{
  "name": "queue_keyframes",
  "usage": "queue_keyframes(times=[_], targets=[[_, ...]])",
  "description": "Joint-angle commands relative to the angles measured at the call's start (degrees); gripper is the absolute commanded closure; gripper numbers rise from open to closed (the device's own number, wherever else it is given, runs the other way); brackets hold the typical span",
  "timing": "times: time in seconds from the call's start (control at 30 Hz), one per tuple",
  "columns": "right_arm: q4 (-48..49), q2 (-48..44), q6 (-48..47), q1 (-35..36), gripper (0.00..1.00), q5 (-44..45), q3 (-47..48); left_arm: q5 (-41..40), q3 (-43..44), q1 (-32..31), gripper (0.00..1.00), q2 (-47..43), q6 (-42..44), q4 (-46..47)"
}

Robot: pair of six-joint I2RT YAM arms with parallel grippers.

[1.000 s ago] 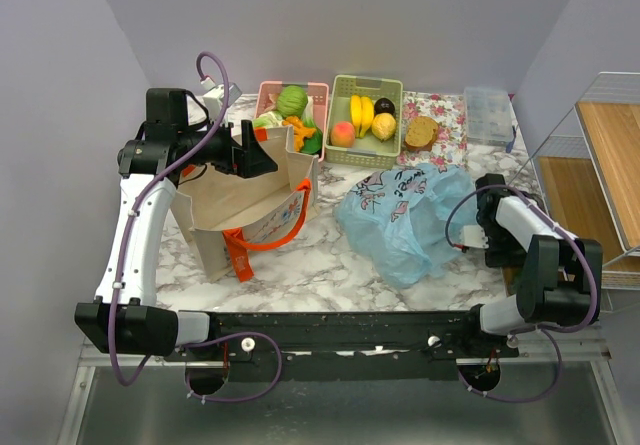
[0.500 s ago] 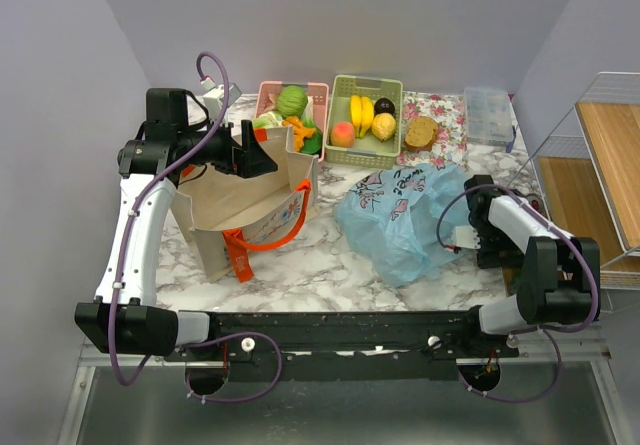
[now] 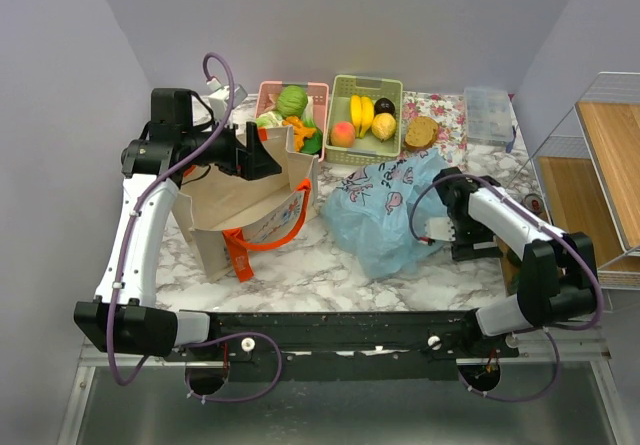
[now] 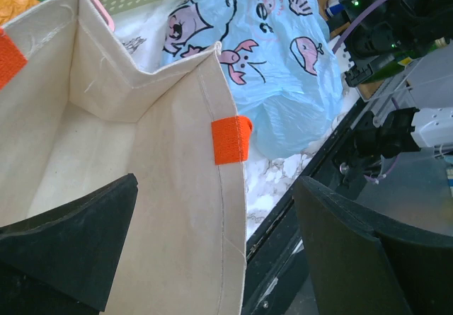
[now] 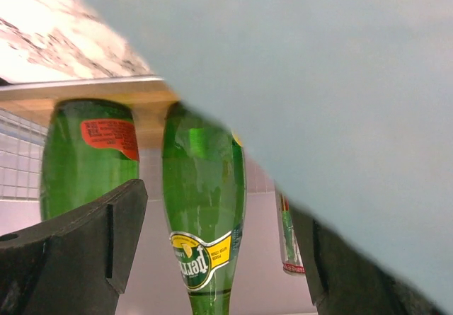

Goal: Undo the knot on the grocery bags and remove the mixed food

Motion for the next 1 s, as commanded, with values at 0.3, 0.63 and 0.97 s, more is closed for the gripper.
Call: queue_keyframes(times=[0.3, 0.63, 0.97], targets=[[-12.0, -0.3, 14.4, 13.4, 0.15, -17.3, 8.6, -6.1, 6.4, -15.3, 0.03, -3.9, 11.0, 2.1], [-19.3, -17.0, 12.8, 14.8, 0.18, -36.6, 12.9, -9.9, 8.8, -27.4, 0.05, 8.8, 7.7, 8.7], [-17.4, -25.9, 22.9, 14.9, 0.16, -44.9, 22.2, -9.9, -0.2, -35.5, 0.28, 19.9, 11.3, 15.8]])
